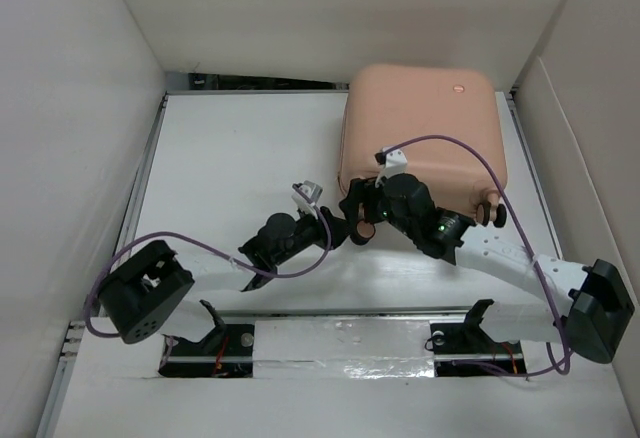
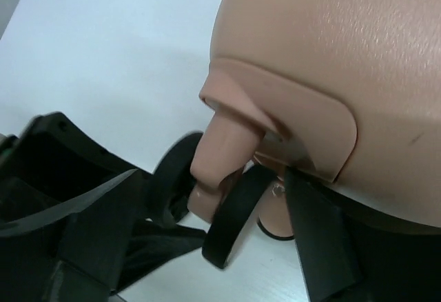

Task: Pack the luggage

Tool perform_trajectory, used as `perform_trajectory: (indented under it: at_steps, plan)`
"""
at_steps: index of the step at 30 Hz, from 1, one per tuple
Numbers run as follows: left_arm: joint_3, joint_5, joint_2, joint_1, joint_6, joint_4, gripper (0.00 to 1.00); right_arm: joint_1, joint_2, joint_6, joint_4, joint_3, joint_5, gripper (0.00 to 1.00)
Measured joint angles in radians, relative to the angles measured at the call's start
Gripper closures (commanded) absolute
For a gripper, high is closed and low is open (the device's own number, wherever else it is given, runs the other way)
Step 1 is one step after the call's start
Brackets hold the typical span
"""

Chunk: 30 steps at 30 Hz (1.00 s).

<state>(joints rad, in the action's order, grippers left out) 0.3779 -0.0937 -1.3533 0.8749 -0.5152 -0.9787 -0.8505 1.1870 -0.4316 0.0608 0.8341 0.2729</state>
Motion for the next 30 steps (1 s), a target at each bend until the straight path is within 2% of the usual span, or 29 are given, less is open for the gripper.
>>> perform_trajectory:
  at_steps: [1,2,4,8,10,14,15,17,19,22,26,30]
  plan:
    - [0.009,0.000,-0.020,0.003,0.002,-0.011,0.68,0.006,0.010,0.002,0.002,0.011,-0.008,0.20]
    - [0.023,0.002,-0.042,0.009,0.005,-0.022,0.68,0.009,0.019,0.003,0.000,0.020,-0.011,0.33]
    - [0.048,0.012,-0.081,0.022,0.010,-0.039,0.67,0.021,0.029,0.004,-0.014,0.028,-0.020,0.38]
    - [0.098,0.067,-0.144,0.043,0.022,-0.066,0.65,0.050,0.019,-0.042,-0.039,0.035,-0.044,0.66]
    - [0.111,0.097,-0.174,0.051,0.029,-0.083,0.62,0.064,0.019,-0.084,-0.037,0.035,-0.046,0.68]
    - [0.143,0.163,-0.235,0.061,0.043,-0.095,0.59,0.083,0.019,-0.053,-0.043,0.035,-0.076,0.31]
    - [0.146,0.178,-0.244,0.062,0.045,-0.096,0.57,0.085,0.019,-0.039,-0.045,0.035,-0.084,0.17]
    - [0.147,0.211,-0.253,0.066,0.053,-0.096,0.49,0.085,0.018,-0.015,-0.047,0.034,-0.106,0.09]
    - [0.147,0.241,-0.258,0.068,0.058,-0.095,0.42,0.083,0.018,-0.003,-0.051,0.032,-0.121,0.08]
    - [0.147,0.271,-0.266,0.069,0.066,-0.096,0.38,0.084,0.010,0.003,-0.087,0.008,-0.130,0.10]
    - [0.147,0.302,-0.287,0.073,0.074,-0.111,0.38,0.087,0.017,0.009,-0.108,-0.006,-0.134,0.16]
    - [0.145,0.322,-0.312,0.080,0.082,-0.142,0.41,0.095,0.043,0.006,-0.105,0.002,-0.132,0.15]
